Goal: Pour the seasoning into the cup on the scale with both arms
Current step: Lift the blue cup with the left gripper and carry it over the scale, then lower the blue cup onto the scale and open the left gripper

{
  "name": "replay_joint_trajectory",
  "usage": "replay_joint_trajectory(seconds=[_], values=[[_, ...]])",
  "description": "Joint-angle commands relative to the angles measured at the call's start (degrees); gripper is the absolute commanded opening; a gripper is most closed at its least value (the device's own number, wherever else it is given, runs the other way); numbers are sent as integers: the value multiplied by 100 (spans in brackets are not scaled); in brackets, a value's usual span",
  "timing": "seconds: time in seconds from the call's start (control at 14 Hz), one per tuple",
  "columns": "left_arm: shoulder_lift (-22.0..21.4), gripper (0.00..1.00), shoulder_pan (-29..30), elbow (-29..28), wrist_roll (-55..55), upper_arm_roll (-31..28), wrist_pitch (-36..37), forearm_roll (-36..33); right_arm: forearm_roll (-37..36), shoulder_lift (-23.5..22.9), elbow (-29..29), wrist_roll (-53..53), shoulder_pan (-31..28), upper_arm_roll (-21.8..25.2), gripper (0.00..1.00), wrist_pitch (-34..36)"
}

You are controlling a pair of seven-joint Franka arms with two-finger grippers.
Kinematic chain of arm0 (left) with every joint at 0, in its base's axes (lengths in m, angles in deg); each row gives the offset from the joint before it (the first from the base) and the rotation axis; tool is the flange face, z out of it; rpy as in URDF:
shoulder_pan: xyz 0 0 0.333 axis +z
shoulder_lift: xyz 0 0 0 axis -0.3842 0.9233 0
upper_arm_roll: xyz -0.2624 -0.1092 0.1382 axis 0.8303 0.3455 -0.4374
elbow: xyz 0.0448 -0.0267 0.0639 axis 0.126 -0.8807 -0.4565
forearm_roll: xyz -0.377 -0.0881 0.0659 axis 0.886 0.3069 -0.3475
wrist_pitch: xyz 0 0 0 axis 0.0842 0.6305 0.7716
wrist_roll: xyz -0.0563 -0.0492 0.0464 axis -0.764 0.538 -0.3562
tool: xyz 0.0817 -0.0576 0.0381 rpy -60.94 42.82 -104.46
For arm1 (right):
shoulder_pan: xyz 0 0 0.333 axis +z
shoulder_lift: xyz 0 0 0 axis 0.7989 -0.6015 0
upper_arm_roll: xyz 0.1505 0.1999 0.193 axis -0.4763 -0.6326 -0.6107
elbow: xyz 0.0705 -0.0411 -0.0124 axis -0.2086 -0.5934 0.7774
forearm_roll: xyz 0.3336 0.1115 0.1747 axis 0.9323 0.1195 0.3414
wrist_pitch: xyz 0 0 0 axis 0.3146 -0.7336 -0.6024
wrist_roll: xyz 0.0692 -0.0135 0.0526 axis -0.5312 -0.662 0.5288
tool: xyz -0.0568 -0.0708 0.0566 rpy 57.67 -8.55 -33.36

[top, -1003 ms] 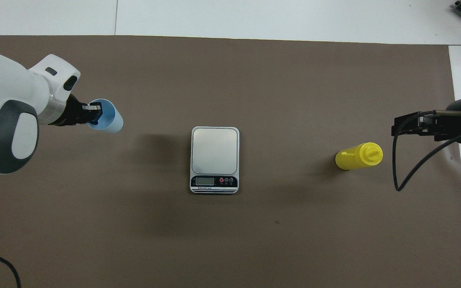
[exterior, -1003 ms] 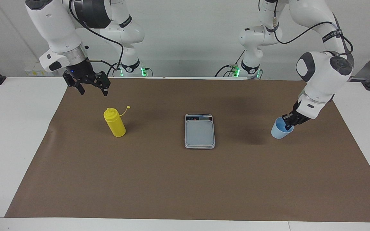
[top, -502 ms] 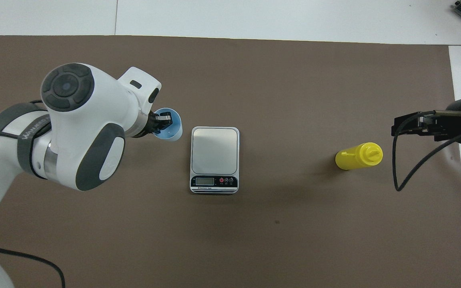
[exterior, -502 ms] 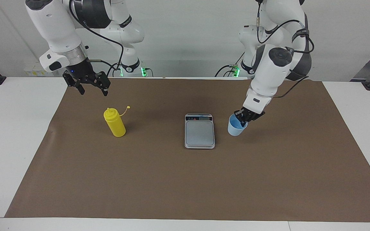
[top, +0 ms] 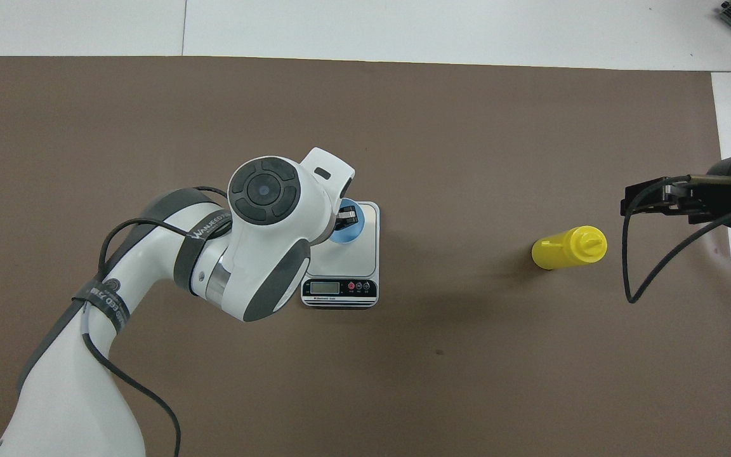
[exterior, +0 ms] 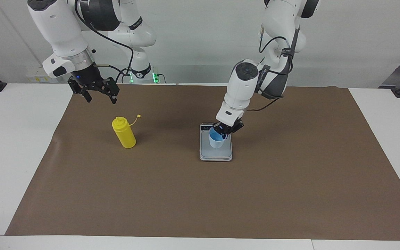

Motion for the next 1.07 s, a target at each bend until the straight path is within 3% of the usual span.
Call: replay_joint_trajectory(seconds=[0.0, 1.0], values=[[25, 0, -68, 64, 104, -109, -35, -118, 1, 53, 14, -83, -64, -21, 100, 116], [69, 0, -77, -244, 165, -101, -448, -294, 1, 53, 14, -83, -64, -21, 100, 116]])
